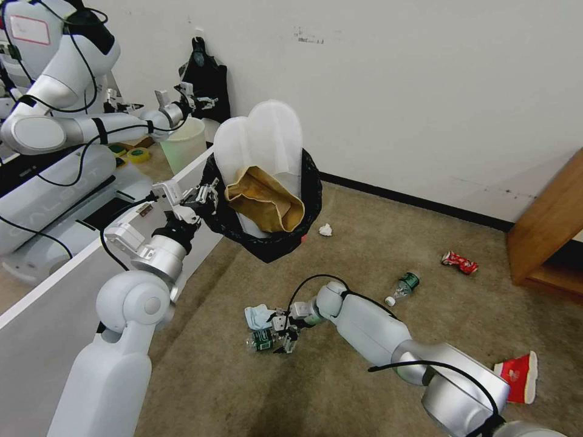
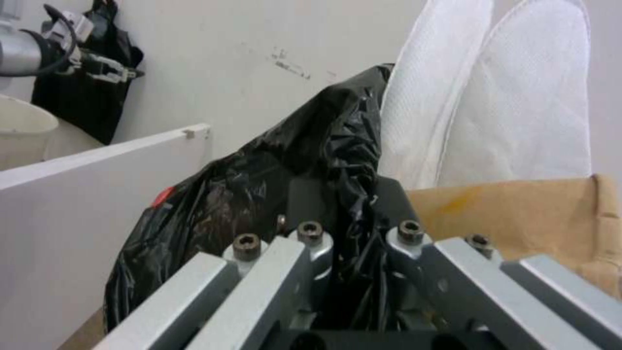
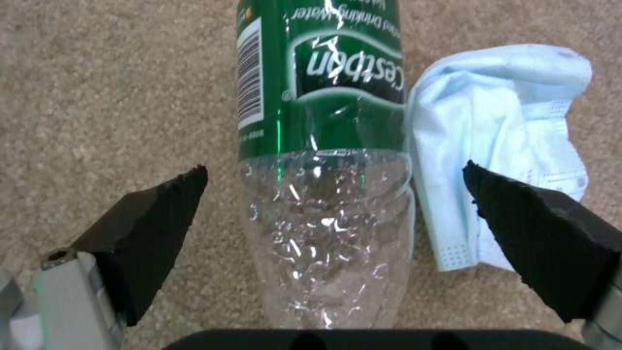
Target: Pick up the trash bin, then pick up the garbage from the floor and place it into the trash bin.
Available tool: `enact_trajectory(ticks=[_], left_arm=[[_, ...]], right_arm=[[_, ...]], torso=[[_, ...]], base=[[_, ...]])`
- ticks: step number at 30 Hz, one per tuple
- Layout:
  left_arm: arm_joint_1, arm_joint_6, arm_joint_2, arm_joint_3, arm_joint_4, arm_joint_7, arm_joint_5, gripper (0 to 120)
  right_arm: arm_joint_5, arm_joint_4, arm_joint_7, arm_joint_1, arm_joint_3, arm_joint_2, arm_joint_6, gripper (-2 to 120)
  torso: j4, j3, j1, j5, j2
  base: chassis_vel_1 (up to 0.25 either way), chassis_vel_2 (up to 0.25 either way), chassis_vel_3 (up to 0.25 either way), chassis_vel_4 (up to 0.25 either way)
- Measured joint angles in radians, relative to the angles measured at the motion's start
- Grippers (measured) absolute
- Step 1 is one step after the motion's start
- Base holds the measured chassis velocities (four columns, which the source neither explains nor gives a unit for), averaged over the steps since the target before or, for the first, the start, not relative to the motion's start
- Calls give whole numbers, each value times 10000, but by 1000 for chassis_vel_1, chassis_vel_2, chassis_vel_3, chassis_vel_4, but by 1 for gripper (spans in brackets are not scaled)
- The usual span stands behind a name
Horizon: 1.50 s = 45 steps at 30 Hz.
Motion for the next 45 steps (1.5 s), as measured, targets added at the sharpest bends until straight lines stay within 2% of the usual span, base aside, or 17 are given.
enact_trajectory(ticks=[2, 4, 5, 6, 8, 9, 10, 12, 15, 16, 17, 19, 23, 26, 37, 45], left_arm=[[-7, 0, -5, 9, 4, 0, 1, 4], [-11, -1, -5, 16, 4, 1, 0, 4], [-11, -1, -5, 16, 4, 1, 0, 4], [-11, 0, -4, 16, 4, 1, 0, 4], [-10, -1, -4, 16, 4, 1, 0, 4], [-3, -1, -5, 16, 4, 5, 0, 4], [-3, -1, -5, 16, 4, 5, 0, 4], [4, -5, -23, 16, 7, 18, 4, 4], [4, -7, -29, 17, 12, 20, 8, 4], [4, -8, -30, 17, 18, 20, 11, 4], [4, -8, -30, 17, 18, 20, 11, 4], [4, -11, -27, 16, 18, 24, 13, 4], [8, -16, -21, 12, 22, 29, 17, 4], [11, -25, -28, 6, 44, 50, 35, 4], [6, -36, -37, -24, 66, 61, 46, 4], [-118, -30, 27, -22, 67, -2, -24, 4]], right_arm=[[-9, -28, 17, -20, 6, -4, 29, 98], [-7, -68, 12, -49, 20, -17, 90, 88], [-7, -68, 12, -49, 20, -17, 90, 88], [-3, -78, -6, -75, 29, -32, 127, 82], [-2, -80, -15, -86, 31, -37, 135, 80], [13, -82, -41, -115, 36, -56, 161, 72], [13, -82, -41, -115, 36, -56, 161, 72], [80, -83, -68, -120, 41, -66, 174, 61], [116, -85, -94, -119, 46, -65, 176, 54], [158, -86, -136, -112, 50, -61, 178, 46], [158, -86, -136, -112, 50, -61, 178, 46], [185, -87, -169, -96, 53, -56, 185, 37], [189, -87, -198, -81, 54, -55, 193, 32], [189, -85, -228, -49, 56, -53, 203, 23], [322, 319, -344, 51, 116, -296, 178, 23], [870, 1435, -250, 201, 137, -897, -39, 23]], torso=[[0, 0, 0, 0, 0], [0, 0, 0, 0, 0], [0, 0, 0, 0, 0], [0, 0, 0, 0, -1], [0, 0, 0, 0, -1], [0, 0, 0, 0, 0], [0, 0, 0, 0, 0], [0, 0, 0, 0, 0], [0, 0, 0, 0, -1], [0, 0, 0, 0, -1], [0, 0, 0, 0, -1], [0, 0, 0, 0, 0], [0, 0, 0, 0, 0], [0, 0, 0, 0, 0], [0, 0, 0, 0, 0], [0, 0, 0, 1, -1]], base=[[0, 0, 0, 0], [0, 0, 0, 0], [0, 0, 0, 0], [0, 0, 0, 0], [0, 0, 0, 0], [0, 0, 0, 0], [0, 0, 0, 0], [0, 0, 0, 0], [0, 0, 0, 0], [0, 0, 0, 0], [0, 0, 0, 0], [0, 0, 0, 0], [0, 0, 0, 0], [0, 0, 0, 0], [0, 0, 0, 0], [0, 0, 0, 0]])
